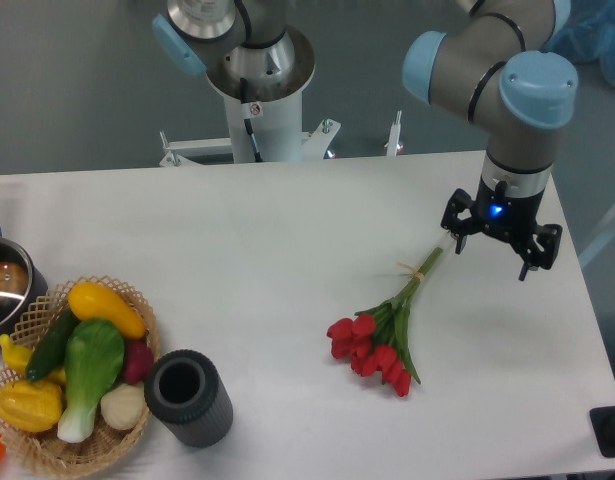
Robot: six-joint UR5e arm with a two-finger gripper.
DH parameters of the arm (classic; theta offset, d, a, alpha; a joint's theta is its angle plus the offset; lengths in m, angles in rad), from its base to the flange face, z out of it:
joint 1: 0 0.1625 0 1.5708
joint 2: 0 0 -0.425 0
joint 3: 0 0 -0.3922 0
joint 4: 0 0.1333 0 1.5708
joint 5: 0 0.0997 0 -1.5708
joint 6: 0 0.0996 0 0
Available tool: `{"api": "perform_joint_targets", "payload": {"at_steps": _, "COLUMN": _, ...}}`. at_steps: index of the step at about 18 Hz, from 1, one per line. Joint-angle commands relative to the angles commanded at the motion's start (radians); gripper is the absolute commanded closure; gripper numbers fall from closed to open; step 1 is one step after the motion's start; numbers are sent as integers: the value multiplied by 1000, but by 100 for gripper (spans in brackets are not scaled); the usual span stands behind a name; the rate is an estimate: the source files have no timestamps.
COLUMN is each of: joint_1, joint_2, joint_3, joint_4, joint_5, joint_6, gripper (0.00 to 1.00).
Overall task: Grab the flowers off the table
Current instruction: 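Move the open gripper toward the stems of the red tulip bunch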
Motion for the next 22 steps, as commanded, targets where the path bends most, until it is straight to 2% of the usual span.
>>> {"api": "perform_joint_targets", "payload": {"at_steps": 7, "joint_1": -2, "joint_2": 0, "joint_3": -21, "joint_4": 0, "joint_5": -3, "joint_6": -8, "gripper": 0}}
{"api": "perform_joint_targets", "payload": {"at_steps": 9, "joint_1": 6, "joint_2": 6, "joint_3": -66, "joint_4": 9, "joint_5": -15, "joint_6": -5, "gripper": 0}}
{"api": "perform_joint_targets", "payload": {"at_steps": 12, "joint_1": 26, "joint_2": 49, "joint_3": -184, "joint_4": 115, "joint_5": -46, "joint_6": 0, "gripper": 0}}
{"api": "perform_joint_targets", "payload": {"at_steps": 17, "joint_1": 26, "joint_2": 61, "joint_3": -235, "joint_4": 118, "joint_5": -87, "joint_6": -8, "gripper": 0}}
{"api": "perform_joint_targets", "payload": {"at_steps": 22, "joint_1": 15, "joint_2": 63, "joint_3": -244, "joint_4": 121, "joint_5": -109, "joint_6": -61, "gripper": 0}}
